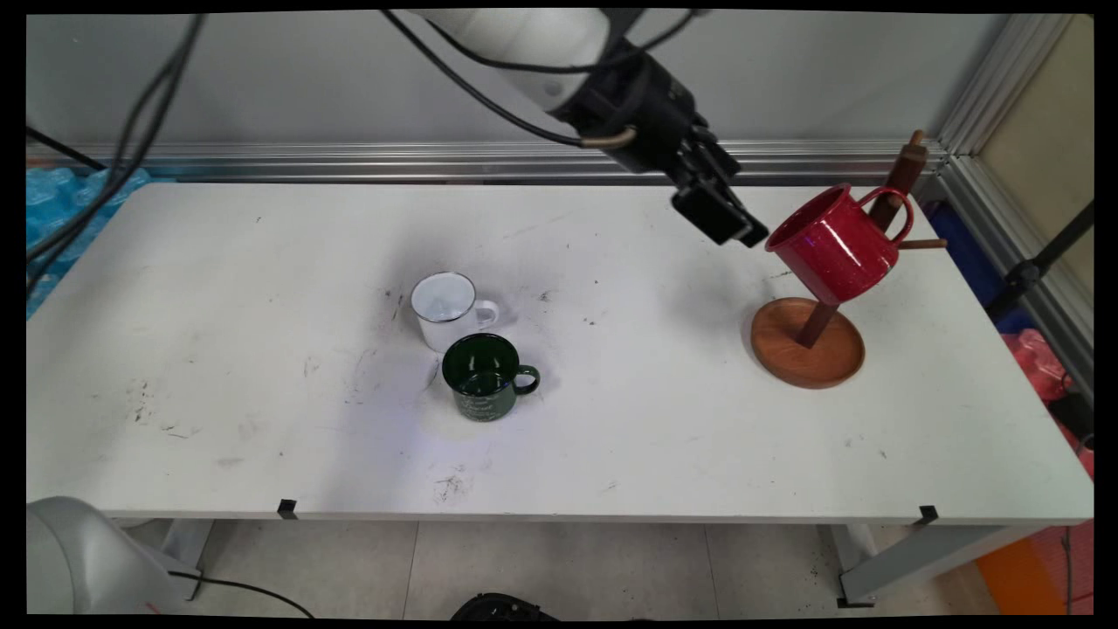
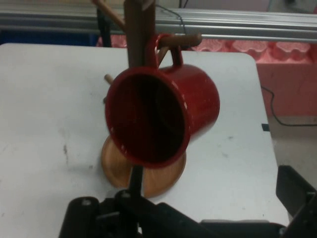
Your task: Pick up the red mug from the rack
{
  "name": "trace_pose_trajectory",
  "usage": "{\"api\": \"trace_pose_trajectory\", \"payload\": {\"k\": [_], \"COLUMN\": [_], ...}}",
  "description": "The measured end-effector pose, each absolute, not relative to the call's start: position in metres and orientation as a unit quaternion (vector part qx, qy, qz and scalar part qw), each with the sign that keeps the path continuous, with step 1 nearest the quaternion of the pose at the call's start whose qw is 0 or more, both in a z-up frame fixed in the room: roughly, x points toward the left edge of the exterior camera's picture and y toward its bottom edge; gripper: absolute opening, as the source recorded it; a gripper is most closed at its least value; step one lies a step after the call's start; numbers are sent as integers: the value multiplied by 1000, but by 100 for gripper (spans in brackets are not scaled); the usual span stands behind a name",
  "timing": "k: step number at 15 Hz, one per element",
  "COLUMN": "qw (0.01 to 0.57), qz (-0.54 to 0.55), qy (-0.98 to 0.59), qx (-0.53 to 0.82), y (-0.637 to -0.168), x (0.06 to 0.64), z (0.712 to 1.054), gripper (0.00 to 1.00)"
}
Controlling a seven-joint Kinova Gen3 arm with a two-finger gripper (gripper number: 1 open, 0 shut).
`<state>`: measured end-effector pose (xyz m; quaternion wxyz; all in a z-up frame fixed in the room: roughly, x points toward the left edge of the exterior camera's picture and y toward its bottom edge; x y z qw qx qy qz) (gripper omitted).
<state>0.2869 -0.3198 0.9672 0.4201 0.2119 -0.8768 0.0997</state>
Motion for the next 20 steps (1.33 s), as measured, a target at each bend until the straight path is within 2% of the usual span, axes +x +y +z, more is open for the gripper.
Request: {"api": "trace_pose_trajectory", "payload": {"k": [9, 20], "qw": [429, 436], "qz": [71, 31], "qy": [-884, -891], "qx": [172, 122], "y": [-362, -400], "x": [252, 242], "z": [936, 919], "gripper": [100, 100]}}
